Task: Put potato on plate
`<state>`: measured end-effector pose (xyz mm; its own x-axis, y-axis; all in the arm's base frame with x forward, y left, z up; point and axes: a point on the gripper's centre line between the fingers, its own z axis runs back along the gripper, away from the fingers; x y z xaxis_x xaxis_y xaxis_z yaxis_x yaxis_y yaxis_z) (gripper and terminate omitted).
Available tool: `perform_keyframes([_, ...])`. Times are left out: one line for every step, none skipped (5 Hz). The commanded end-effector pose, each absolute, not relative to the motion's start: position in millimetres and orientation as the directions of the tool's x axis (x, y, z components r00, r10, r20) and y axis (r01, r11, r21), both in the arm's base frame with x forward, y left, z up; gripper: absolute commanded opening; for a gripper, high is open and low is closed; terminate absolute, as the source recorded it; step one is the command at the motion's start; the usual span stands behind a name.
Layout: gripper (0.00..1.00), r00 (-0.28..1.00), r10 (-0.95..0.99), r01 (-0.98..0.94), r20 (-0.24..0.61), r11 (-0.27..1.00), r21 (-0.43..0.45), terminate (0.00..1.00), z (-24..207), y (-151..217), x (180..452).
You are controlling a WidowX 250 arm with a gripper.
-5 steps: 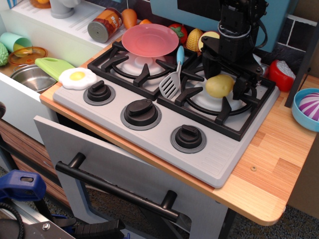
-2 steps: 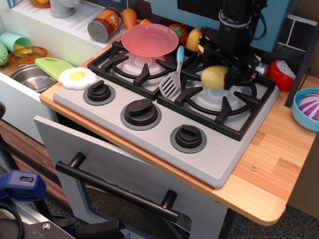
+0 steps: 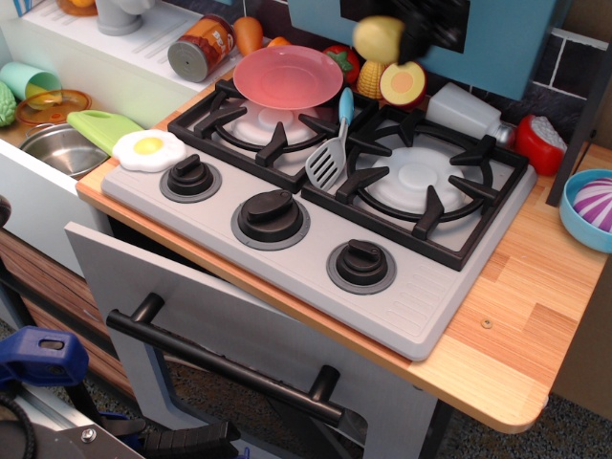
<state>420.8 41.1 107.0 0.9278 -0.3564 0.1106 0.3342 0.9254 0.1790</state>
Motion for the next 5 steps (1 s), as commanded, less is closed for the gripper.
perform_keyframes([0.0,0.885,-0.417,0.363,0.208,0.896,0.255,0.0,126,84,437])
perform_keyframes([0.0,0.87,-0.435,0.372,0.232,0.888,0.27,0.0,117,103,439])
perform_keyframes([0.0,0.866,-0.435,0.371,0.247,0.89,0.267,0.0,112,113,434])
perform_keyframes([1.0,0.861,-0.422,0.358,0.284,0.899,0.252,0.0,103,118,423])
perform_keyframes([1.0,0.855,-0.43,0.365,0.291,0.896,0.253,0.0,102,119,417])
